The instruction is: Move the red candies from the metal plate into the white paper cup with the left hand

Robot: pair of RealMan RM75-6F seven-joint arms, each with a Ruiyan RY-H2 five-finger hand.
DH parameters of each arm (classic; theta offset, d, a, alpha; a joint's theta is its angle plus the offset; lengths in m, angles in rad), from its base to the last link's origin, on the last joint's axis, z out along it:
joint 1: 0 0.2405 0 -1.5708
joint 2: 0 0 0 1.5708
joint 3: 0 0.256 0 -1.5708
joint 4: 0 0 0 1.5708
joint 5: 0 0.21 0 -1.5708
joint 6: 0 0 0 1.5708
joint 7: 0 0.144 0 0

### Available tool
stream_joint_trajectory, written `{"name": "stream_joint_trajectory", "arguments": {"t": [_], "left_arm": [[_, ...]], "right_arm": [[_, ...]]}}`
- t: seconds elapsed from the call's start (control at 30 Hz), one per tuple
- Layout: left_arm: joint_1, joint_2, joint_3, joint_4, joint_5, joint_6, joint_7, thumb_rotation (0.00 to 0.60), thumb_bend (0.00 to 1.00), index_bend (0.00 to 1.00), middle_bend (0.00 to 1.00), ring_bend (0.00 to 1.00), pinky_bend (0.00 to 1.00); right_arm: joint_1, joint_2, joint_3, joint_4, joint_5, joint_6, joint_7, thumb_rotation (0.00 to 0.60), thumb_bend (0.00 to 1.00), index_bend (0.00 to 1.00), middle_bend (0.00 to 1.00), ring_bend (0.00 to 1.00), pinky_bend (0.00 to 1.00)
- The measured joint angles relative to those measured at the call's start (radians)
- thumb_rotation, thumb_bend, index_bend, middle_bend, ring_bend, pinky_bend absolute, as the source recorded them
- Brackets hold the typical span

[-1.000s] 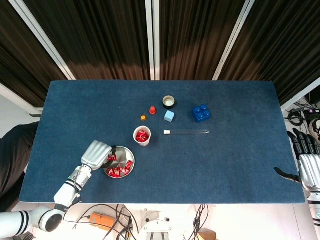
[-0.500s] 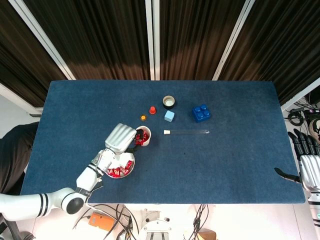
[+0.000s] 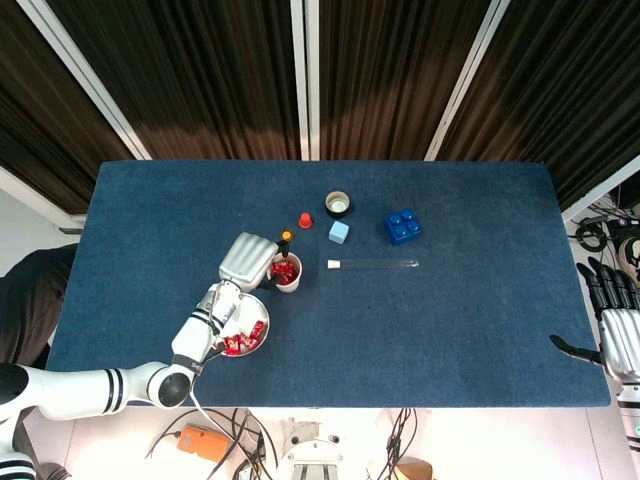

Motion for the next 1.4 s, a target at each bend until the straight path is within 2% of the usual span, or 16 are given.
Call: {"name": "stream_joint_trajectory", "arguments": {"t": [0.2,0.4,0.53,0.67,0.9,1.13,1.4], "left_arm": [[0.024,0.026,0.025,-0.036,0.014,0.053,-0.006,0.6,0.15,0.31,0.9,0.85,0.78],[0.096,0.088,0.071,-0.099,0.122,0.129,-0.075,0.6,0.15,0.31,0.9,0.85,0.78],[0.154,0.137,0.125,-0.139,0.21,0.177,-0.119,0.6,0.15,0.35,0.9,0.85,0.78],[0.209,0.18,0.2,-0.171,0.3,0.206,-0.148,0.6,0.16,0.36,0.9,0.85,0.78],[0.269,0.203,0.292,-0.206,0.362,0.201,-0.133,0.6,0.16,0.37,0.9,0.85,0.78],[0.299,0.18,0.322,-0.22,0.375,0.185,-0.112,0.6,0.15,0.37,0.9,0.85,0.78],[0.288,0.092,0.3,-0.136,0.412,0.14,-0.12,0.6,0.16,0.37,0.9,0.85,0.78]], "right_arm": [[0.007,0.001,0.004,-0.006,-0.001,-0.005,-0.006,0.6,0.18,0.0,0.03,0.0,0.09],[0.011,0.007,0.007,-0.013,-0.003,-0.005,-0.014,0.6,0.19,0.0,0.03,0.0,0.09],[0.015,0.008,0.007,-0.018,-0.01,-0.006,-0.018,0.6,0.18,0.0,0.03,0.0,0.09],[0.016,0.011,0.008,-0.02,-0.013,-0.004,-0.021,0.6,0.19,0.0,0.03,0.0,0.09],[0.017,0.021,0.007,-0.031,-0.023,0.002,-0.032,0.6,0.18,0.0,0.03,0.0,0.09],[0.018,0.024,0.006,-0.035,-0.022,-0.001,-0.036,0.6,0.18,0.0,0.03,0.0,0.09],[0.019,0.022,0.002,-0.034,-0.025,-0.003,-0.034,0.6,0.19,0.0,0.03,0.0,0.09]]}}
